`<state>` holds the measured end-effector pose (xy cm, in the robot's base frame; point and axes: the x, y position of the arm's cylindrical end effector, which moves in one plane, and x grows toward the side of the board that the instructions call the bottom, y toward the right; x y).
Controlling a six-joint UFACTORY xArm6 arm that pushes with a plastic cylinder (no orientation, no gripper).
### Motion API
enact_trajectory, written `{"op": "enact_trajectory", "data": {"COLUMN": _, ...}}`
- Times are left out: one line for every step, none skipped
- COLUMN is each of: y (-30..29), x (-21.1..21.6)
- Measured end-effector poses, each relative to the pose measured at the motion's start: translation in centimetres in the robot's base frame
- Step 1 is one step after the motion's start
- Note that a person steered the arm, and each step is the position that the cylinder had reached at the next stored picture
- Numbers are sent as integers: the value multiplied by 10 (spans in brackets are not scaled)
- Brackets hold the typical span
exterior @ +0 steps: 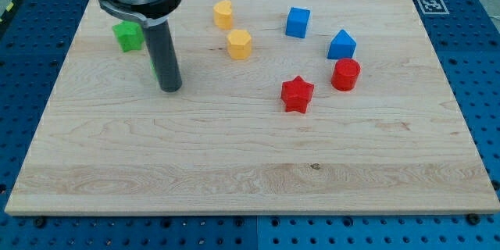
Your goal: Push the green circle to the bottom right of the green star
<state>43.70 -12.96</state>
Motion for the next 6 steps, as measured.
{"op": "enact_trajectory", "data": {"y": -5, "x": -1}}
{"op": "enact_trajectory", "data": {"y": -11, "x": -1}}
{"op": "enact_trajectory", "data": {"y": -4, "x": -1}}
{"op": "enact_trajectory", "data": {"y": -1, "x": -6}}
{"op": "enact_trajectory", "data": {"y": -1, "x": -21}}
{"op": "enact_trajectory", "data": {"y": -1, "x": -30}}
